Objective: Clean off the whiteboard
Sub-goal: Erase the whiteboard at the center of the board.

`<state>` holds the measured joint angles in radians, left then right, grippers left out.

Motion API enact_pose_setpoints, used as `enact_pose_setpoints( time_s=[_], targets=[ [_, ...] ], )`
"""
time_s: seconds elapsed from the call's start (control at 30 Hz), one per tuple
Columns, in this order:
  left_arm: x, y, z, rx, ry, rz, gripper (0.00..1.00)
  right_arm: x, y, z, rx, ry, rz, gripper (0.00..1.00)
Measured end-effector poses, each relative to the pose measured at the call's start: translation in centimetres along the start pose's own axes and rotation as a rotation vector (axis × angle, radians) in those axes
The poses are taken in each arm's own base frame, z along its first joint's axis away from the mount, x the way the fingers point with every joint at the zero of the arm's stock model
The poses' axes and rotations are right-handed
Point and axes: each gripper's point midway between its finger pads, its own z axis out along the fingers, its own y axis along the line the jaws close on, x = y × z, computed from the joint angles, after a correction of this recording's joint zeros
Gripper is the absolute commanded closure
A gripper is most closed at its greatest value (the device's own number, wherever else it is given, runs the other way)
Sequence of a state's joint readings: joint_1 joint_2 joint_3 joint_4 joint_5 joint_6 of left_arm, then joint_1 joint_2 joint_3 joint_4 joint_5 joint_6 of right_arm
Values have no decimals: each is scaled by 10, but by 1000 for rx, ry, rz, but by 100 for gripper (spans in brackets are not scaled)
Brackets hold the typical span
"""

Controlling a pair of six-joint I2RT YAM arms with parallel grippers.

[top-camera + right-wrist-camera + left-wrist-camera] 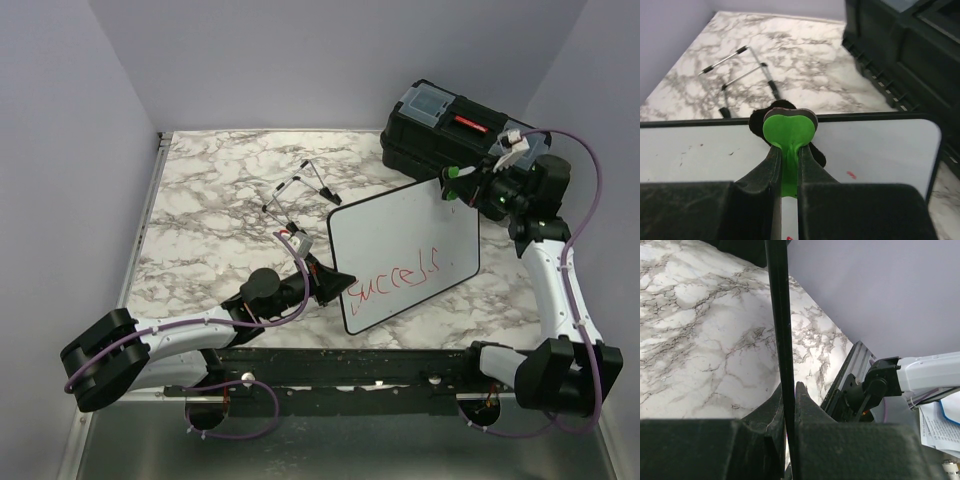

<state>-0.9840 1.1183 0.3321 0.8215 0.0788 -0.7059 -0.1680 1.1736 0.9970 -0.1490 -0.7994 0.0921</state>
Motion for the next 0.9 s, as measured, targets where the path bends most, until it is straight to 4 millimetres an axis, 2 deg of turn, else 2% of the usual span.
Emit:
enact_pose_setpoints(
  time_s=[0.07, 0.17, 0.27, 0.33, 0.4, 0.53, 0.6, 0.73, 0.9],
  targets=[
    [0, 0, 0, 0, 0, 0, 100, -11, -10, -2, 73, -38, -18, 99],
    [0, 0, 0, 0, 0, 0, 100, -16, -26, -4, 163, -58, -29, 99],
    [0, 0, 0, 0, 0, 0, 100, -9, -36, -3, 206, -45, -35, 99],
    [0, 0, 0, 1, -1, 0, 100, 3, -37, -3, 200, -19, -44, 99],
    [-1, -1, 0, 2, -2, 2, 100, 21, -33, -1, 154, 24, -49, 99],
    [-2, -2, -1, 5, -4, 4, 100, 59, -6, -1, -16, 105, -25, 99],
    [-1, -1, -1, 4, -4, 2, 100, 67, 6, -1, -86, 115, -11, 99],
    [-2, -2, -1, 5, -5, 3, 100, 58, 10, 1, -100, 87, 9, 99],
    [-2, -2, -2, 3, -3, 1, 100, 39, -14, 7, 36, 19, 9, 99]
  ],
)
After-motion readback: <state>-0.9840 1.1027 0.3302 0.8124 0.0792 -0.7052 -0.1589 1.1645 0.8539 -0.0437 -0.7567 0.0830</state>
